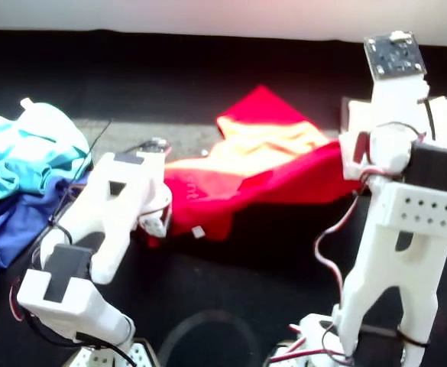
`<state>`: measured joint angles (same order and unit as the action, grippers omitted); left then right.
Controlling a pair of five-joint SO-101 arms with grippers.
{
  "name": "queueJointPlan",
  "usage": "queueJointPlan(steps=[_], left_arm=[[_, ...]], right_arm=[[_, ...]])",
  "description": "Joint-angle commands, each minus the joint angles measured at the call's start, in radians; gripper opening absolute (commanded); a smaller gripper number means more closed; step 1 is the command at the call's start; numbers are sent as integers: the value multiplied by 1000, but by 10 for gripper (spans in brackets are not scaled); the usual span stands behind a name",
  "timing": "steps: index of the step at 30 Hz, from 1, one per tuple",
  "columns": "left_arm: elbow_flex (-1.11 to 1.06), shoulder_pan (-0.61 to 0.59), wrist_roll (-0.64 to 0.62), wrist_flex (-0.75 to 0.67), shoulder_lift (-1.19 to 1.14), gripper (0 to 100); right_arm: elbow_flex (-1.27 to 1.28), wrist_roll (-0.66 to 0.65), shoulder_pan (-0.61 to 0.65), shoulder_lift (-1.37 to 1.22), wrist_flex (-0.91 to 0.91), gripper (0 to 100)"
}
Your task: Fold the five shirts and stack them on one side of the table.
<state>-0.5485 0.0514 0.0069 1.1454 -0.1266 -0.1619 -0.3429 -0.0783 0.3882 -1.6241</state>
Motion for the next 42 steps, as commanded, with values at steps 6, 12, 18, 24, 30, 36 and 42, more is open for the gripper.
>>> queueJointPlan(steps=[6, 12, 18, 24, 30, 36, 42], left_arm=[[38, 7, 0, 80, 120, 8], [39, 8, 0, 178, 351, 8], [45, 1, 152, 239, 653, 8], [226, -67, 170, 245, 947, 8], [430, -154, 242, 245, 1041, 8], [582, -209, 255, 245, 1066, 8], [654, -217, 255, 242, 1076, 8]], right_arm=[[229, -3, -5, 104, 39, 6], [401, -3, -5, 229, 196, 6], [443, 89, -8, 355, 348, 6], [297, 98, -10, 426, 375, 6], [4, 97, -13, 427, 367, 6], [-222, 97, -13, 427, 367, 6], [-338, 97, -15, 427, 367, 6]])
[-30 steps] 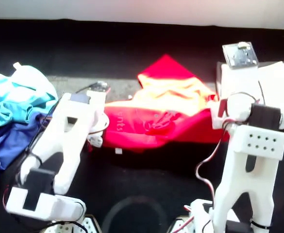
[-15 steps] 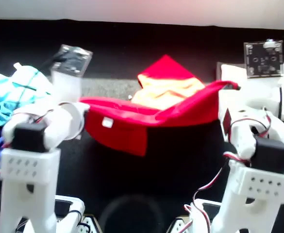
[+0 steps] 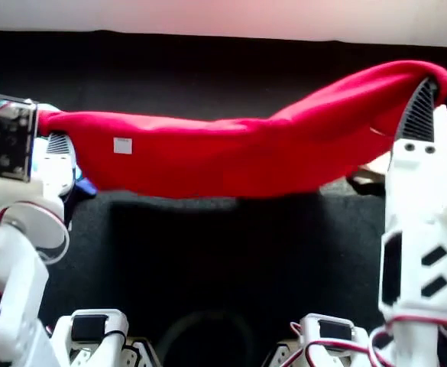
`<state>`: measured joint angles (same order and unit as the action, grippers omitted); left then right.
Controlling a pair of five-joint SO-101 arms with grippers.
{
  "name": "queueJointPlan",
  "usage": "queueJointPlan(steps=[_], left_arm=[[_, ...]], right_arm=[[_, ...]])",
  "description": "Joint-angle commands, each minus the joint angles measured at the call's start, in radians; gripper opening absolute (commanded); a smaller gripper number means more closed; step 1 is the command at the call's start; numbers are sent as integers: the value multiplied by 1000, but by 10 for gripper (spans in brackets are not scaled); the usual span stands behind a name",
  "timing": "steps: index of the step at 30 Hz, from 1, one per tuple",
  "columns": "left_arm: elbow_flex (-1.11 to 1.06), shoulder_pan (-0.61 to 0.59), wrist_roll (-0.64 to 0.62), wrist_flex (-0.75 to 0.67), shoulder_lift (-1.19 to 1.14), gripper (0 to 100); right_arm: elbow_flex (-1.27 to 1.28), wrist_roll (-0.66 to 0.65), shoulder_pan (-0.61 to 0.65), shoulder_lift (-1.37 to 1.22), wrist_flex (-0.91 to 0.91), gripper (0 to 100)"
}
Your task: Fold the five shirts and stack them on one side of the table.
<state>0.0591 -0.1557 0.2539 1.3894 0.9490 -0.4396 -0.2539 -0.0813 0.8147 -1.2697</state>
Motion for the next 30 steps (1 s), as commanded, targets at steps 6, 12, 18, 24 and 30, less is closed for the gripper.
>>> queueJointPlan(steps=[6, 12, 18, 24, 30], left_arm=[[59, -10, 8, -5, 1, 8], [59, -10, 8, -6, 1, 8], [-18, -8, 6, 2, 1, 8], [-67, -8, 5, 2, 10, 8], [-87, -8, 5, 3, 137, 8]], right_arm=[[-70, 6, -91, 5, 39, 6], [-70, 6, -154, 8, 130, 6], [-71, 6, -154, 10, 156, 6], [-125, 6, -151, 10, 150, 6], [-243, 6, -154, 10, 133, 6]])
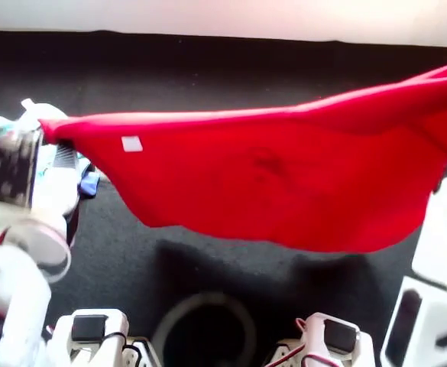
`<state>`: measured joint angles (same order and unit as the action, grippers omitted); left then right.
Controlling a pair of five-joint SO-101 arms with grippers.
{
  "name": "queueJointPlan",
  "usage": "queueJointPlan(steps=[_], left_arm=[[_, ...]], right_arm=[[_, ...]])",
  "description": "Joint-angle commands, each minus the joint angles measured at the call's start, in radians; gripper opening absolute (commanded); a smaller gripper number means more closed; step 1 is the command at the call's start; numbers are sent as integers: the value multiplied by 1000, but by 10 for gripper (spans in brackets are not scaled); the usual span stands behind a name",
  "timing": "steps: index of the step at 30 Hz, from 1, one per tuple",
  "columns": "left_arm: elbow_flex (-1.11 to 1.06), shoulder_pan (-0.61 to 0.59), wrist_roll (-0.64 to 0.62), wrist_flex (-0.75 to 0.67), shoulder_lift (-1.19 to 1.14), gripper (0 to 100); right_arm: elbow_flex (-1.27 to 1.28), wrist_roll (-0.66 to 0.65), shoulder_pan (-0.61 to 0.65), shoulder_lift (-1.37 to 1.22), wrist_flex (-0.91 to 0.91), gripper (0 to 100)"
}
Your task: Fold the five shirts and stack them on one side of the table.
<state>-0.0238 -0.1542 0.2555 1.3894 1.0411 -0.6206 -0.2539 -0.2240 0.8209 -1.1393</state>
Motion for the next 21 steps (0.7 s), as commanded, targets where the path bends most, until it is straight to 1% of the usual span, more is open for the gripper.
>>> queueJointPlan(steps=[1, 8, 14, 18, 21], left_arm=[[-12, -12, 3, 3, 71, 8], [-87, -12, 3, 3, 206, 8], [-87, -13, 5, 15, 223, 8], [-154, -73, 6, 6, 186, 8], [-231, -101, 6, -43, 117, 8]], right_arm=[[-77, 6, -12, 4, -10, 6], [-157, 6, -8, 4, -99, 6], [-163, 9, -8, -5, -117, 6], [-28, 12, 2, -33, -85, 6], [114, 8, 68, -76, -47, 6]])
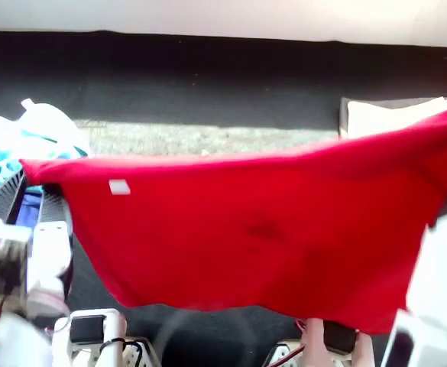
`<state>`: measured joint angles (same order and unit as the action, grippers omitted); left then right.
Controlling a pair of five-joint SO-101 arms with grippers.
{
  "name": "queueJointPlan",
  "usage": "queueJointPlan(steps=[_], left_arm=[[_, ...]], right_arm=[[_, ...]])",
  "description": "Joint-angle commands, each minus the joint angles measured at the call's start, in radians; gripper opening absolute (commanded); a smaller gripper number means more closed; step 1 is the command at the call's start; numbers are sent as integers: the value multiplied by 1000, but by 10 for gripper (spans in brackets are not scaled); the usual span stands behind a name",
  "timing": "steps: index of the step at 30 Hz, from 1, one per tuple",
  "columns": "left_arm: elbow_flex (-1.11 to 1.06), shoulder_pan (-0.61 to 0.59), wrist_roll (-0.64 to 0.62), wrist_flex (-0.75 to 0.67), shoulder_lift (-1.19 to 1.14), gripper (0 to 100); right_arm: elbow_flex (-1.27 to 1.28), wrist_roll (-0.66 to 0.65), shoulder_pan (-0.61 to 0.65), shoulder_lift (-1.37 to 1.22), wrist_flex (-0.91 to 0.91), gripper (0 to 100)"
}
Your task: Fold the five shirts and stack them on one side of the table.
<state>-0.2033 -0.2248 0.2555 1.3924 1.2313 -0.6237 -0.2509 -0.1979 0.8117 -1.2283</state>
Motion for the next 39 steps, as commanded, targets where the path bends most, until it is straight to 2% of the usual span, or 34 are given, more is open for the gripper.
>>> queueJointPlan(steps=[1, 7, 12, 16, 25, 31, 39], left_arm=[[-77, -30, 3, -63, -99, 8], [-196, -25, 2, -190, -282, 8], [-196, -24, 5, -348, -501, 8], [-82, -24, 6, -434, -719, 8], [302, -24, 8, -436, -1202, 8], [421, -25, 8, -437, -1437, 8], [613, -30, 8, -437, -1721, 8]], right_arm=[[174, 3, 61, -81, 54, 6], [453, 3, 136, -171, 237, 6], [588, 3, 179, -323, 403, 6], [509, 3, 199, -507, 481, 6], [154, 3, 249, -960, 489, 6], [119, 3, 282, -1170, 503, 6], [119, 3, 285, -1406, 733, 6]])
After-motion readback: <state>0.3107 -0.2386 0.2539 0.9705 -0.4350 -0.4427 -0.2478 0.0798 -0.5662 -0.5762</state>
